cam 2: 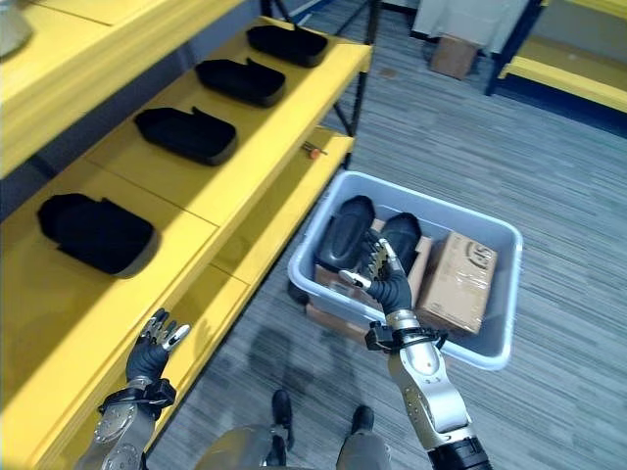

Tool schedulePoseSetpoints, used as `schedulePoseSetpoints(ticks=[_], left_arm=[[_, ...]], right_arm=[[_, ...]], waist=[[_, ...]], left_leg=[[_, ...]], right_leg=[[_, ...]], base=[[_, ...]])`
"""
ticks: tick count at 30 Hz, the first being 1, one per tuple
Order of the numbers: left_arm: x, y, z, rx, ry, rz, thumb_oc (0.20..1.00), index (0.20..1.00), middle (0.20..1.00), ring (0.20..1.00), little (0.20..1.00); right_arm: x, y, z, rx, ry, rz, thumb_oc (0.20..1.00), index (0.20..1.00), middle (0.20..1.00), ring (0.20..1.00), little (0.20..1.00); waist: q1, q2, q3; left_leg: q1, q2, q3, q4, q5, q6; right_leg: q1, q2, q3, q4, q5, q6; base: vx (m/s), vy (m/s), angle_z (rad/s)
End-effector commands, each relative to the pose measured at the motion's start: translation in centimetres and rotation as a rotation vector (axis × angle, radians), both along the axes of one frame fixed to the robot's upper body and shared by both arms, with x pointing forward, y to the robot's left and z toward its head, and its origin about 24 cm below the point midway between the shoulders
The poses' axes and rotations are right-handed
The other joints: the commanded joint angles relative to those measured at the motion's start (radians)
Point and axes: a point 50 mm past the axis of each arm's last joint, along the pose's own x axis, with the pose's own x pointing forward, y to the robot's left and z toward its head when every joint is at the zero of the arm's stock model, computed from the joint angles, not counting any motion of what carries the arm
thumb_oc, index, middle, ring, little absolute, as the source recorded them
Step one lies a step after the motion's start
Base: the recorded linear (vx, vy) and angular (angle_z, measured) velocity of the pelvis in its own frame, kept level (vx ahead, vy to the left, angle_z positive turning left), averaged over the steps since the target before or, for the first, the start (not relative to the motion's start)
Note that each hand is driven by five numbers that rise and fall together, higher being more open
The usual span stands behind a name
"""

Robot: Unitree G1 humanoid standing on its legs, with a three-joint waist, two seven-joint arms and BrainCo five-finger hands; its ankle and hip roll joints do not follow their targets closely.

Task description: Move parts from the plastic box to the shelf.

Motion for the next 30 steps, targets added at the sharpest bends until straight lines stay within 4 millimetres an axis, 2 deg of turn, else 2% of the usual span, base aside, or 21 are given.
schedulePoseSetpoints(ticks=[1,2,5,7,9,10,11,12,13,14,15,16,18,19,20,21,23,24,26,30], left_arm=[[0.3,0.1,2.0,0.016,-0.104,-0.016,1.000,1.000,1.000,1.000,1.000],[0.3,0.2,2.0,0.016,-0.104,-0.016,1.000,1.000,1.000,1.000,1.000],[0.4,-0.3,1.8,0.007,-0.096,-0.024,1.000,1.000,1.000,1.000,1.000],[0.4,-0.3,1.7,0.005,-0.092,-0.028,1.000,1.000,1.000,1.000,1.000],[0.8,-1.2,1.3,-0.012,-0.084,-0.054,1.000,1.000,1.000,1.000,1.000],[0.9,-1.3,1.3,-0.015,-0.086,-0.060,1.000,1.000,1.000,1.000,1.000],[1.0,-1.4,1.3,-0.017,-0.092,-0.064,1.000,1.000,1.000,1.000,1.000],[1.2,-1.6,1.6,-0.022,-0.108,-0.068,1.000,1.000,1.000,1.000,1.000],[1.6,-1.9,1.7,-0.027,-0.120,-0.073,1.000,1.000,1.000,1.000,1.000],[1.5,-1.8,1.7,-0.030,-0.117,-0.070,1.000,1.000,1.000,1.000,1.000],[1.4,-1.7,1.7,-0.028,-0.116,-0.062,1.000,1.000,1.000,1.000,1.000],[1.4,-1.6,1.7,-0.012,-0.111,-0.053,1.000,1.000,1.000,1.000,1.000],[1.2,-1.5,1.4,-0.009,-0.101,-0.047,1.000,1.000,1.000,1.000,1.000],[1.1,-1.6,1.3,-0.008,-0.098,-0.046,1.000,1.000,1.000,1.000,1.000],[1.2,-1.6,1.3,-0.009,-0.098,-0.046,1.000,1.000,1.000,1.000,1.000],[0.6,-1.6,0.9,-0.018,-0.083,-0.042,1.000,1.000,1.000,1.000,1.000],[0.5,-1.7,1.0,-0.034,-0.095,-0.054,1.000,1.000,1.000,1.000,1.000],[0.5,-1.6,1.0,-0.024,-0.095,-0.062,1.000,1.000,1.000,1.000,1.000],[0.9,-0.7,1.5,0.021,-0.100,-0.068,1.000,1.000,1.000,1.000,1.000],[1.4,-0.2,2.3,0.068,-0.120,-0.084,1.000,1.000,1.000,1.000,1.000]], right_arm=[[0.3,-1.3,2.5,0.000,-0.121,-0.031,1.000,1.000,1.000,1.000,1.000],[0.3,-1.3,2.5,0.001,-0.121,-0.031,1.000,1.000,1.000,1.000,1.000],[-0.4,-2.9,2.3,-0.011,-0.113,-0.103,1.000,1.000,1.000,1.000,1.000],[-0.5,-3.1,2.3,-0.018,-0.111,-0.110,1.000,1.000,1.000,1.000,1.000],[-1.5,-4.8,2.2,-0.029,-0.115,-0.189,1.000,1.000,1.000,1.000,1.000],[-1.6,-5.1,2.2,-0.034,-0.116,-0.204,1.000,1.000,1.000,1.000,1.000],[-1.7,-5.3,2.3,-0.033,-0.122,-0.212,1.000,1.000,1.000,1.000,1.000],[-1.7,-5.5,2.3,-0.031,-0.127,-0.214,1.000,1.000,1.000,1.000,1.000],[-1.8,-5.5,2.5,-0.044,-0.138,-0.210,1.000,1.000,1.000,1.000,1.000],[-1.9,-5.8,2.4,-0.038,-0.132,-0.226,1.000,1.000,1.000,1.000,1.000],[-1.8,-5.7,2.4,-0.036,-0.131,-0.231,1.000,1.000,1.000,1.000,1.000],[-1.6,-5.5,2.1,-0.053,-0.123,-0.229,1.000,1.000,1.000,1.000,1.000],[-1.5,-5.6,2.1,-0.067,-0.120,-0.229,1.000,1.000,1.000,1.000,1.000],[-1.4,-5.5,2.1,-0.075,-0.120,-0.225,1.000,1.000,1.000,1.000,1.000],[-1.4,-5.5,2.1,-0.075,-0.120,-0.225,1.000,1.000,1.000,1.000,1.000],[-1.4,-5.1,1.6,-0.077,-0.094,-0.189,1.000,1.000,1.000,1.000,1.000],[-1.7,-5.0,1.3,-0.085,-0.082,-0.180,1.000,1.000,1.000,1.000,1.000],[-1.7,-4.9,1.3,-0.072,-0.081,-0.178,1.000,1.000,1.000,1.000,1.000],[-1.6,-4.2,1.1,-0.052,-0.074,-0.158,1.000,1.000,1.000,1.000,1.000],[-1.7,-3.8,1.2,-0.043,-0.075,-0.135,1.000,1.000,1.000,1.000,1.000]], waist=[[0.020,0.000,-0.021],[0.019,-0.002,-0.023],[-0.014,0.018,-0.038],[-0.019,0.022,-0.040],[-0.048,0.035,-0.040],[-0.054,0.038,-0.039],[-0.060,0.039,-0.037],[-0.062,0.033,-0.014],[-0.040,0.011,0.036],[-0.039,0.003,0.032],[-0.032,0.003,0.028],[-0.014,0.012,0.029],[-0.012,0.031,0.021],[-0.009,0.041,0.018],[-0.005,0.041,0.020],[0.003,0.054,0.006],[0.002,0.055,-0.001],[-0.003,0.053,0.001],[-0.013,0.032,0.013],[-0.035,0.016,0.025]], left_leg=[[0.080,0.019,-0.138,0.015,-0.092,-0.040],[0.076,0.017,-0.138,0.014,-0.088,-0.039],[0.112,0.064,-0.136,-0.019,-0.070,-0.074],[0.112,0.070,-0.137,-0.018,-0.069,-0.080],[0.110,0.110,-0.148,0.018,-0.060,-0.114],[0.107,0.116,-0.153,0.038,-0.058,-0.118],[0.092,0.124,-0.158,0.087,-0.051,-0.125],[0.011,0.133,-0.174,0.313,-0.006,-0.146],[-0.096,0.100,-0.244,0.448,0.050,-0.149],[-0.108,0.157,-0.235,0.330,0.032,-0.139],[-0.104,0.191,-0.244,0.212,0.053,-0.139],[-0.114,0.245,-0.309,0.035,0.166,-0.164],[-0.125,0.257,-0.340,-0.072,0.213,-0.196],[-0.122,0.259,-0.338,-0.072,0.224,-0.213],[-0.118,0.260,-0.334,-0.073,0.223,-0.213],[-0.063,0.263,-0.314,-0.068,0.170,-0.204],[-0.043,0.255,-0.256,-0.036,0.139,-0.200],[-0.039,0.243,-0.246,-0.025,0.117,-0.187],[-0.044,0.214,-0.171,0.021,0.066,-0.164],[-0.085,0.191,-0.147,0.066,0.037,-0.154]], right_leg=[[-0.055,0.046,0.045,-0.082,0.112,0.016],[-0.059,0.044,0.046,-0.082,0.114,0.015],[-0.042,0.081,0.050,-0.061,0.068,-0.007],[-0.041,0.084,0.048,-0.057,0.060,-0.011],[-0.023,0.116,0.049,-0.043,0.013,-0.040],[-0.019,0.124,0.056,-0.037,0.001,-0.048],[-0.018,0.132,0.057,-0.029,-0.011,-0.059],[-0.007,0.146,0.068,-0.016,-0.032,-0.090],[0.015,0.146,0.067,-0.015,-0.045,-0.110],[0.032,0.141,0.070,-0.021,-0.055,-0.095],[0.037,0.140,0.081,-0.025,-0.060,-0.084],[0.039,0.139,0.109,-0.021,-0.073,-0.070],[0.049,0.141,0.135,-0.036,-0.076,-0.055],[0.061,0.140,0.153,-0.043,-0.075,-0.046],[0.062,0.140,0.157,-0.043,-0.075,-0.046],[0.068,0.140,0.201,-0.046,-0.077,-0.042],[0.082,0.110,0.211,-0.054,-0.064,-0.030],[0.079,0.095,0.223,-0.058,-0.053,-0.016],[0.041,0.039,0.262,-0.070,-0.007,0.020],[0.002,0.009,0.263,-0.087,0.018,0.032]], base=[[0.09,-0.109,-0.62],[0.12,-0.140,-0.38],[0.18,-0.224,-0.10],[0.09,-0.137,0.04],[0.18,-0.290,0.23],[0.14,-0.269,0.47],[0.07,-0.263,0.43],[0.03,-0.359,0.33],[0.13,-0.283,0.25],[0.20,-0.073,0.00],[0.32,0.191,-0.42],[0.25,0.237,-0.70],[0.23,0.229,-0.66],[0.16,0.155,-0.67],[0.20,0.279,-0.81],[0.20,0.299,-1.01],[0.25,0.358,-1.45],[0.16,0.375,-1.27],[0.06,0.396,-1.01],[0.00,0.140,-0.26]])
